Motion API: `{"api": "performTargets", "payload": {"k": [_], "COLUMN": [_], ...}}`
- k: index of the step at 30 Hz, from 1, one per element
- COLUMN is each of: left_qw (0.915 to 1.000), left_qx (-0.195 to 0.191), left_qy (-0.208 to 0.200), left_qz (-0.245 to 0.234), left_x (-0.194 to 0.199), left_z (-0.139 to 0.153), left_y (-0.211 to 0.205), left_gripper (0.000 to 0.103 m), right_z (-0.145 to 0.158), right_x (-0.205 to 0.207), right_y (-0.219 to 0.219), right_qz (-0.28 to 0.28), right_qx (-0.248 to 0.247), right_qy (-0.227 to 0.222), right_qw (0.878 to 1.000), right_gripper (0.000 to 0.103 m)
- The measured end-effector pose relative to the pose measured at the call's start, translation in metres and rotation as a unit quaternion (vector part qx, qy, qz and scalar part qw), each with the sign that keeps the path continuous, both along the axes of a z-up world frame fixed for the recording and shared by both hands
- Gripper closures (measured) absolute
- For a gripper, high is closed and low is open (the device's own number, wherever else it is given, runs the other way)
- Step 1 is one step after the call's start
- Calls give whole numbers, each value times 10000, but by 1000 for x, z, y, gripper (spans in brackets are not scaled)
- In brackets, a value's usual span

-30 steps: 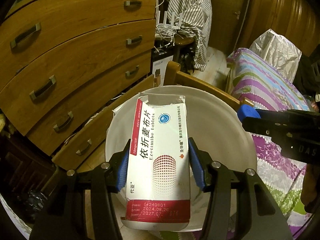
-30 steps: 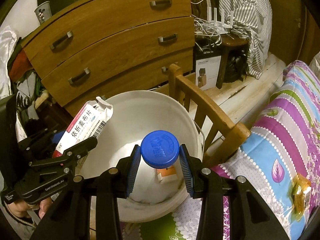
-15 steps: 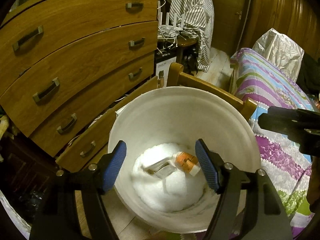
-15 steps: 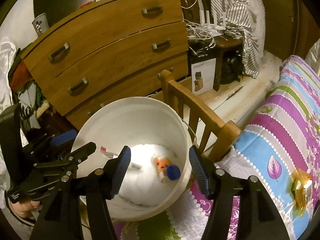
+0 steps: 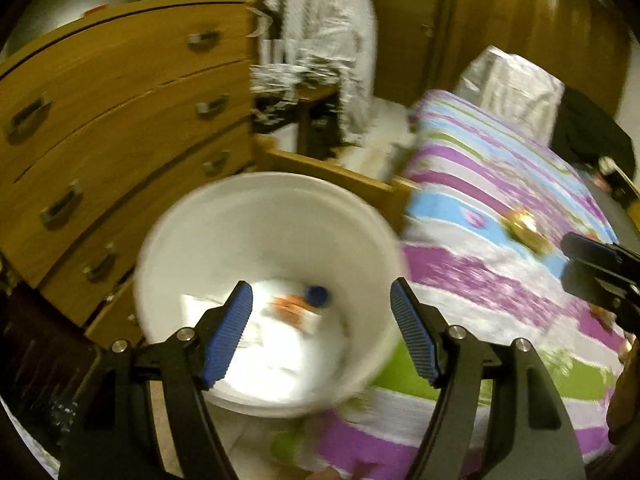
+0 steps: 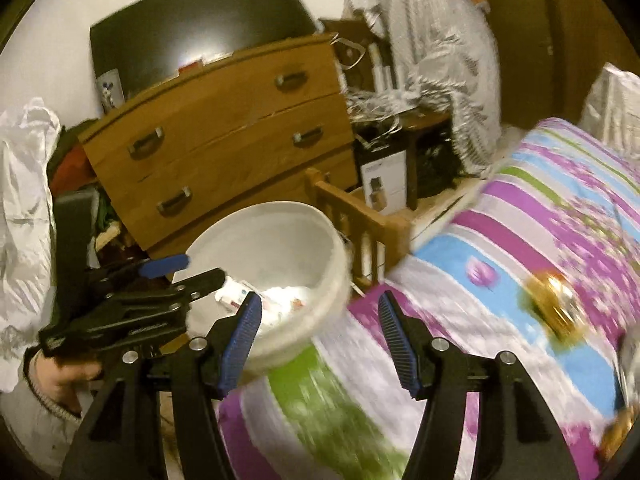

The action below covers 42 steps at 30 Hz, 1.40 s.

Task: Collect trash
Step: 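Open both grippers to drop the box and cap into the bucket, then grasp the gold cigarette pack with the left gripper while the right gripper grasps the beige sponge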

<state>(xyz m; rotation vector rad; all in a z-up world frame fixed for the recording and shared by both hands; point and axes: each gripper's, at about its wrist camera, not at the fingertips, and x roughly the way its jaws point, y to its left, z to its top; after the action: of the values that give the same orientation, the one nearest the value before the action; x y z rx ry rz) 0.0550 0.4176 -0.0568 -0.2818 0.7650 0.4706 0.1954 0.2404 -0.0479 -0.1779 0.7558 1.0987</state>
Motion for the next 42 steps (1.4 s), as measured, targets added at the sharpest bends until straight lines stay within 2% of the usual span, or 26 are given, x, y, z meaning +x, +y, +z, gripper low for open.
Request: {"api": "performTargets", "payload": {"k": [5, 9, 11, 14, 19, 24, 29, 33, 34, 36, 38, 40, 42], "left_qw": [9973, 9908, 9849, 9769, 9631, 9506, 9521, 9515, 9453, 9340, 9156, 9020, 8844], "left_qx": [-77, -115, -130, -82, -80, -104, -16, 74, 84, 136, 67, 23, -34], "left_qy": [100, 182, 228, 325, 311, 226, 298, 684, 932, 1158, 1255, 1282, 1382], "left_qz": [-719, -1337, -1713, -2112, -2672, -3094, -3043, -2998, -3124, -3378, -3820, -4123, -4457], "left_x": [33, 58, 72, 91, 127, 194, 261, 303, 308, 302, 279, 252, 220], "left_z": [-11, -22, -27, -35, -36, -29, -27, -48, -59, -70, -74, -75, -77], "left_y": [-67, -121, -152, -192, -250, -305, -337, -346, -347, -352, -356, -355, -354], "left_gripper": [35, 35, 35, 35, 35, 35, 35, 35, 35, 37, 37, 37, 37], "right_z": [-16, -40, -52, -66, -80, -92, -104, -113, -116, -120, -120, -120, -120], "right_x": [-3, 1, 4, 13, 29, 31, 29, 31, 31, 29, 28, 27, 26], "right_y": [-104, -185, -226, -290, -393, -455, -476, -471, -472, -475, -478, -481, -482], "right_qz": [-466, -916, -1195, -1660, -2569, -3046, -3208, -3194, -3167, -3164, -3177, -3181, -3167], "right_qx": [-29, -156, -218, -204, 87, 439, 588, 610, 610, 625, 644, 643, 608], "right_qy": [-77, 84, 151, 229, 387, 592, 753, 888, 926, 949, 950, 926, 907], "right_qw": [9989, 9956, 9925, 9857, 9656, 9496, 9423, 9415, 9420, 9418, 9412, 9413, 9422], "right_gripper": [41, 40, 40, 40, 40, 40, 40, 40, 40, 40, 40, 40, 40]}}
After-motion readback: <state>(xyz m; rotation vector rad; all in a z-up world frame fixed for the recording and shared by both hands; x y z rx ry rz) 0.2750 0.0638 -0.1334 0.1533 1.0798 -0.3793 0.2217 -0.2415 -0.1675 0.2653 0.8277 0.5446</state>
